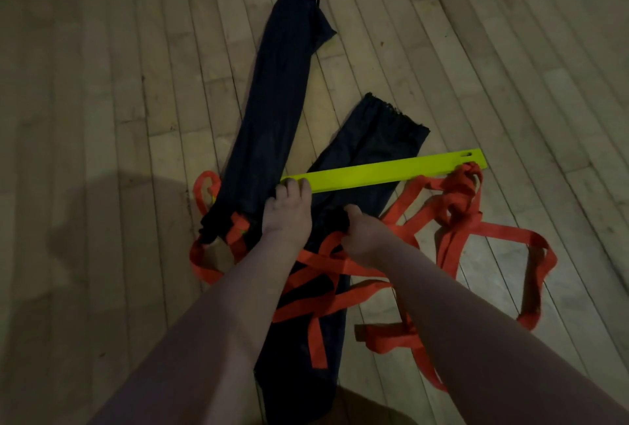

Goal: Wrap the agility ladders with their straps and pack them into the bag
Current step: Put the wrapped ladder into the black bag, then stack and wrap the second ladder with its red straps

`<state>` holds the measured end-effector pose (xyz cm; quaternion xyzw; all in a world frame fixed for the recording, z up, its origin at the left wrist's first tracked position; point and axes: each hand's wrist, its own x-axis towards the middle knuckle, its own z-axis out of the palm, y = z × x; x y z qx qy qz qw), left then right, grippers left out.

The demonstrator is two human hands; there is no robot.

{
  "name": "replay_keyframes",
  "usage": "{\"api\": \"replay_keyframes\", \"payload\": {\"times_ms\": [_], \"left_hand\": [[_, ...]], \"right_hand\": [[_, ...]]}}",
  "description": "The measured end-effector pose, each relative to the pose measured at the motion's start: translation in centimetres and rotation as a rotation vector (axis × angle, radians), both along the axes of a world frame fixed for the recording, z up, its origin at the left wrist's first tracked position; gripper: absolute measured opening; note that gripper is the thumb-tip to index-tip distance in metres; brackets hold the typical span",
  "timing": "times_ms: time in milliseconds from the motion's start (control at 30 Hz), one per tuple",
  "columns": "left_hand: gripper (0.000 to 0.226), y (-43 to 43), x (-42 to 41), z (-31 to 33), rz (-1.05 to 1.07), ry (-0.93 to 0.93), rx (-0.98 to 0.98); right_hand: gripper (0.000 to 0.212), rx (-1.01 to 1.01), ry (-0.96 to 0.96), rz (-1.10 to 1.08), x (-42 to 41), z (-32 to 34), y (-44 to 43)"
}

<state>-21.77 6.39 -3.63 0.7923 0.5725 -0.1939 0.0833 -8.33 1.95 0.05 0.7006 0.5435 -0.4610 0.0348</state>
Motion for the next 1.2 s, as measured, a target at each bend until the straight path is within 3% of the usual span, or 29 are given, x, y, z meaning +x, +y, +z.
{"api": "replay_keyframes", "payload": {"times_ms": [100,267,400,467,600,733,900,1000,1100,1200], "left_hand": [[0.055,0.2,-0.3,-0.4,-0.052,0.038,0.008],[0.056,0.7,0.1,-0.4,0.001,-0.053,0.011],[0.041,1.1,0.3,0.1,-0.033,-0.008,0.017],[0.048,1.1,0.6,0.4,-0.067,0.041,-0.029],[0.060,0.8,0.2,0.2,-0.061,0.014,-0.089],[0.057,0.4,-0.9,0.6,0.027,-0.132,-0.145],[0.047,1.2,-0.3,2.6,0.267,-0.381,-0.116],[0.044,1.1,1.1,4.3,0.317,-0.469,-0.130],[0.036,1.0,2.8,6.8,0.458,-0.699,-0.134],[0.023,0.7,4.2,12.0,0.552,-0.953,-0.143]], "right_hand": [[0.060,-0.027,0.042,-0.064,-0.4,-0.1,-0.1],[0.060,-0.001,0.045,-0.079,-1.0,-0.5,-0.1],[0.045,0.027,0.035,-0.130,-0.5,-0.4,-0.3],[0.053,0.016,0.030,-0.155,-0.5,-0.7,-0.6],[0.034,0.129,0.047,-0.479,-0.3,-0.9,-1.4],[0.019,0.259,0.000,-0.645,0.4,0.1,-1.3],[0.039,0.347,-0.171,-0.744,2.1,4.1,0.0],[0.049,0.485,-0.026,-0.940,1.2,8.4,2.2],[0.044,0.627,0.179,-1.117,0.0,13.2,4.4],[0.037,0.798,0.247,-0.978,-0.1,18.4,5.3]]}}
